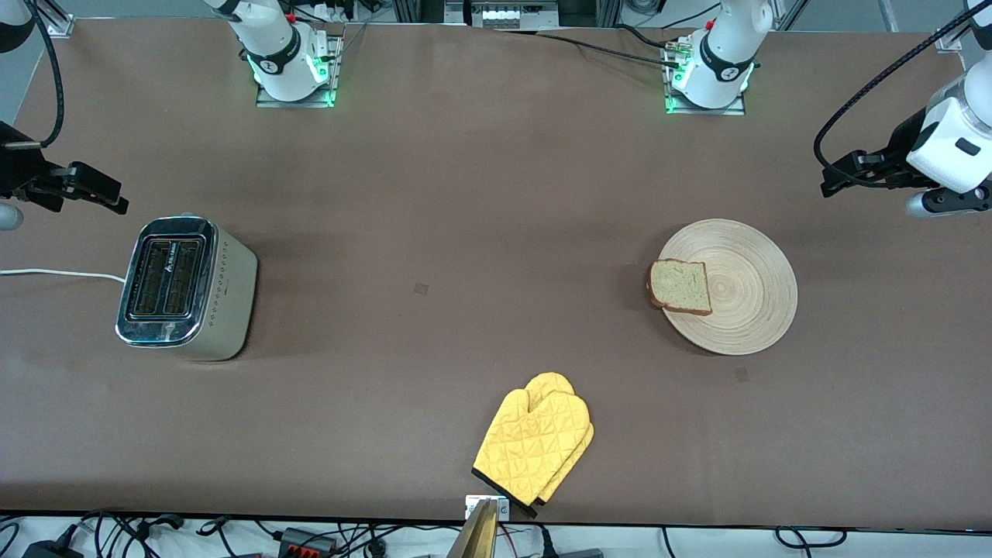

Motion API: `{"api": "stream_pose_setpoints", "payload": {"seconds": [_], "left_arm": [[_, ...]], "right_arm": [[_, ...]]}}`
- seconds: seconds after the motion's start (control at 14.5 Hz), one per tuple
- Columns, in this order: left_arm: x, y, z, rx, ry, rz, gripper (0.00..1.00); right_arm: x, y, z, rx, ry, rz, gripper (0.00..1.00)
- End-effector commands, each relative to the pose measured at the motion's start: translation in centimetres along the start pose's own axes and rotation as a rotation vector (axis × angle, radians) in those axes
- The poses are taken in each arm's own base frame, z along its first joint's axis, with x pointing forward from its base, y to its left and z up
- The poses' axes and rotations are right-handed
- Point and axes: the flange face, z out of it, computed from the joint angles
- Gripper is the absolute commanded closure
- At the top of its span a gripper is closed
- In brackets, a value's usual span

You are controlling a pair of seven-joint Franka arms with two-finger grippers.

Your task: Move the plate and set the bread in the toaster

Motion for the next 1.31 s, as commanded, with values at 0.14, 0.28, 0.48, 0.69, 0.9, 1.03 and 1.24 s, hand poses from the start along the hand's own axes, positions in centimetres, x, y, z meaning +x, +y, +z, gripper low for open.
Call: {"api": "stream_pose_setpoints", "payload": {"seconds": [0.14,0.28,0.48,0.69,0.9,1.03,1.24], "left_arm": [[-0.6,0.2,-0.3,-0.013,-0.001,-0.012,0.0],[-0.5,0.2,-0.5,-0.014,0.003,-0.011,0.0],[0.7,0.2,0.3,-0.019,-0.014,-0.015,0.0],[2.0,-0.2,1.5,-0.026,-0.036,-0.023,0.0],[4.9,-1.8,4.7,-0.097,-0.092,-0.058,0.0],[7.5,-3.5,7.8,-0.112,-0.14,-0.085,0.0],[9.6,-6.5,12.4,-0.172,-0.17,-0.02,0.0]], "right_arm": [[-0.8,0.4,-0.7,-0.011,0.003,-0.013,0.0],[-0.9,0.3,-0.6,-0.013,0.0,-0.013,0.0],[-0.8,0.4,-0.5,-0.013,0.002,-0.013,0.0],[-0.8,0.4,-0.5,-0.013,0.003,-0.013,0.0],[-0.6,0.4,-0.4,-0.013,0.005,-0.013,0.0],[-0.6,0.2,-0.3,-0.013,0.003,-0.016,0.0],[-0.6,0.2,-0.4,-0.013,0.005,-0.016,0.0]]}}
